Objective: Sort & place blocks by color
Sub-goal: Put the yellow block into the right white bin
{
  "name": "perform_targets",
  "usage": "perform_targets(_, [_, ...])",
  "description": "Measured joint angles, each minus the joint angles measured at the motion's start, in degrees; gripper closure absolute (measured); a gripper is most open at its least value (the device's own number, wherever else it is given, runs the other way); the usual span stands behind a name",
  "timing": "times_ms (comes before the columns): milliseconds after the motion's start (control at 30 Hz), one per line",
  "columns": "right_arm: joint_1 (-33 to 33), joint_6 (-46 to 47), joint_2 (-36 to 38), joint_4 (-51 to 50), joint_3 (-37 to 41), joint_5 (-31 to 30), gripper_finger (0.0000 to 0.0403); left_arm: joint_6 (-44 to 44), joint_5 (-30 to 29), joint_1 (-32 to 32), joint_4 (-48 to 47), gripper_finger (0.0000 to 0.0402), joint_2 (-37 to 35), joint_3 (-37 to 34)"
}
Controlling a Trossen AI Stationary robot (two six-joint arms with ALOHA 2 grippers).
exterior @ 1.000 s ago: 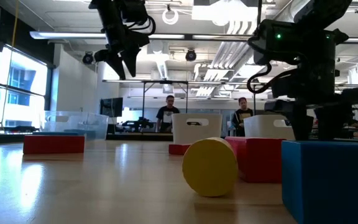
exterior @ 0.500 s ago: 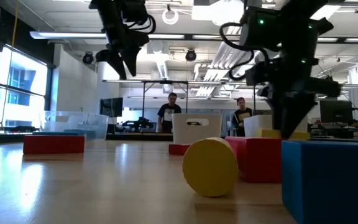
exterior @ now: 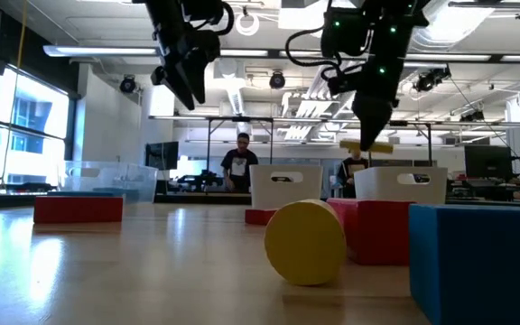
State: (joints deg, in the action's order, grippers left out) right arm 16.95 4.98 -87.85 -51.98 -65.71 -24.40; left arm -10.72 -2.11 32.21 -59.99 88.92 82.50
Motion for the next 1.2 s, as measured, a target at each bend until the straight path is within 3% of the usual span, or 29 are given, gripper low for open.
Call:
perform_targets(233, [10.47, 2.72, 0.09, -5.53, -4.0, -4.67, 0.0311, -0.02, 0.0, -3.75, -0.09, 0.0204, 0.0, 0.0])
perform_targets(533, [20.59, 8.35, 0.09, -5.88, 0.02, 0.1, 0.0311, -0.56, 0.0, -6.7, -0.14, 0.0204, 0.0, 0.0])
perform_targets(900, [21.92, 9.59, 0.09, 1.7, 7.44, 6.89, 0.0307, -4.43, 0.04, -10.35, -2.92, 0.0204, 0.0, 0.0])
perform_targets(1200, [21.92, 8.13, 0.07, 2.71, 8.44, 5.98, 0.0227, -7.65, 0.07, -13.47, -8.61, 0.0204, 0.0, 0.0])
